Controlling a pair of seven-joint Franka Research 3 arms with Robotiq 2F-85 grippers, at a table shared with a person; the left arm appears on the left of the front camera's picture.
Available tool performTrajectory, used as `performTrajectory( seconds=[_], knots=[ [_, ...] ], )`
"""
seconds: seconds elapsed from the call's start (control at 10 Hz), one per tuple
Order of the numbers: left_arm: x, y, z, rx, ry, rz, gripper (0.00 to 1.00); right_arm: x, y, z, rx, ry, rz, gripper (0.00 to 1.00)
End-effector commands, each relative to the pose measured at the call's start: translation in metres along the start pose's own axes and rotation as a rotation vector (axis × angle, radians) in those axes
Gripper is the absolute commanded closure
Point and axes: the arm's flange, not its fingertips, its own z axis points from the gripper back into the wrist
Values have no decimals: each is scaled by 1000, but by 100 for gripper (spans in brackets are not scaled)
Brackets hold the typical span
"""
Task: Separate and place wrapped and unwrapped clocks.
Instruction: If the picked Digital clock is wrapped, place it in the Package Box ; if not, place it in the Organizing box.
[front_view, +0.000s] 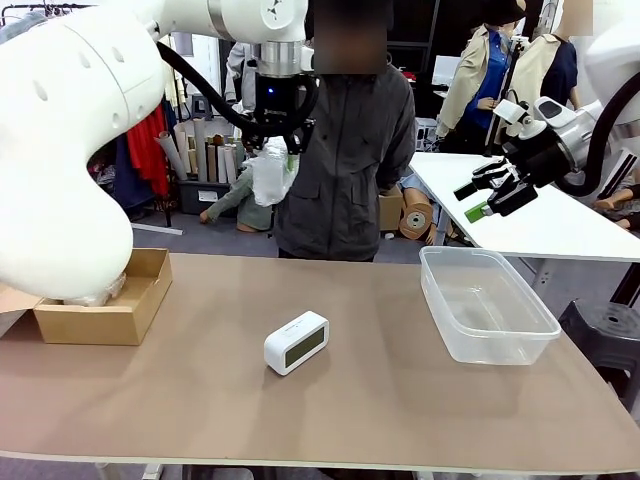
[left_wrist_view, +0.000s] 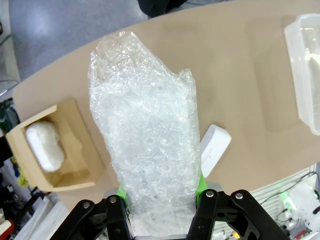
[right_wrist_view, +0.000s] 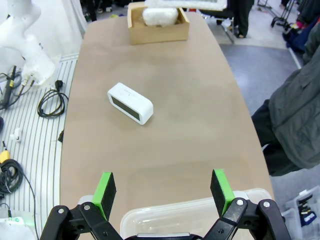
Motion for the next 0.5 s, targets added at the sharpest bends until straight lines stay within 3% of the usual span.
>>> performTrajectory(
  seconds=[0.0, 0.2, 0.3, 0.4],
  knots=[
    [-46, 25, 2, 64, 54, 0, 100, 1, 1, 0, -3, 0, 2, 0],
    [-70, 63, -1, 157, 64, 36, 100, 1, 1, 0, -3, 0, 2, 0],
    [-85, 78, -6, 144, 78, 59, 100, 1, 1, 0, -3, 0, 2, 0],
    [-100, 95, -23, 221, 93, 74, 100, 1, 1, 0, -3, 0, 2, 0]
  ],
)
